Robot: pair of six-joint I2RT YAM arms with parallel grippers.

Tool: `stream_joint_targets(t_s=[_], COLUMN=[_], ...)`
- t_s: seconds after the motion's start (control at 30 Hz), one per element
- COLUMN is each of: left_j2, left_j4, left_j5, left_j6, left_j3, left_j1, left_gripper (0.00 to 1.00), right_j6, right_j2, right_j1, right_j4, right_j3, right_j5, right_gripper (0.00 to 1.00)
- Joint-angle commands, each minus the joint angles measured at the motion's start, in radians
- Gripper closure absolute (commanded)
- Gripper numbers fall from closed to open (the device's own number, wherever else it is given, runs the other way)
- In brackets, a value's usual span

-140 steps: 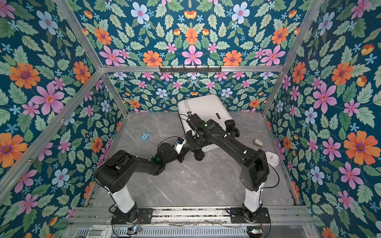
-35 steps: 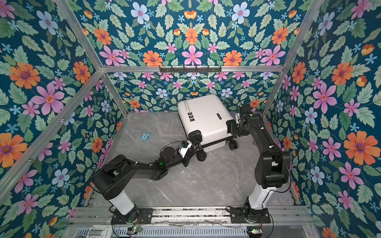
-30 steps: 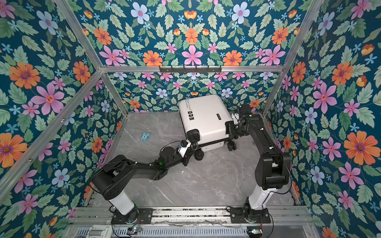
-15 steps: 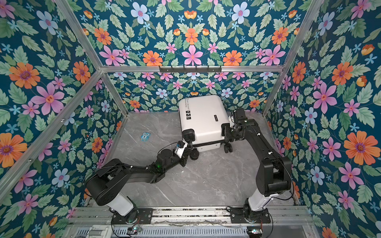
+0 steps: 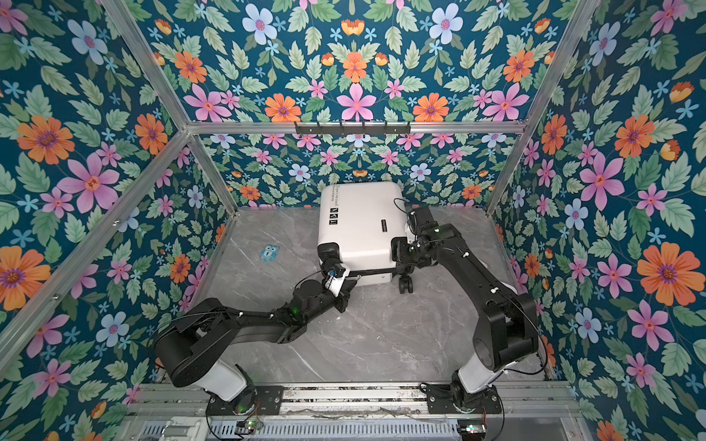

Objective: Pack the luggage

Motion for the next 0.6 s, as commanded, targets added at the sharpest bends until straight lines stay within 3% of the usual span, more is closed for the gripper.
stream_joint_targets(t_s=[0.0, 0.27, 0.57], left_j2=[-0.001, 0.006, 0.037], left_j4=[0.044, 0.041, 0.067], left_j5=[0.070, 0.069, 0.059], left_j6=[0.012, 0.012, -0.004], left_j3=[0.013, 0.027, 0.056], left_j1=[-0.013, -0.035, -0.085], left_gripper=[1.00, 1.00, 1.00], right_j6=[0.000, 0.028, 0.060], right_j2=[0.009, 0.042, 0.081], right_j1=[0.064, 0.195, 0.224], right_j4=[-0.004, -0.044, -0.033], right_j3=[0.027, 0.116, 0.135], right_j5=[-0.100, -0.080, -0.135], right_gripper=[1.00, 1.00, 1.00])
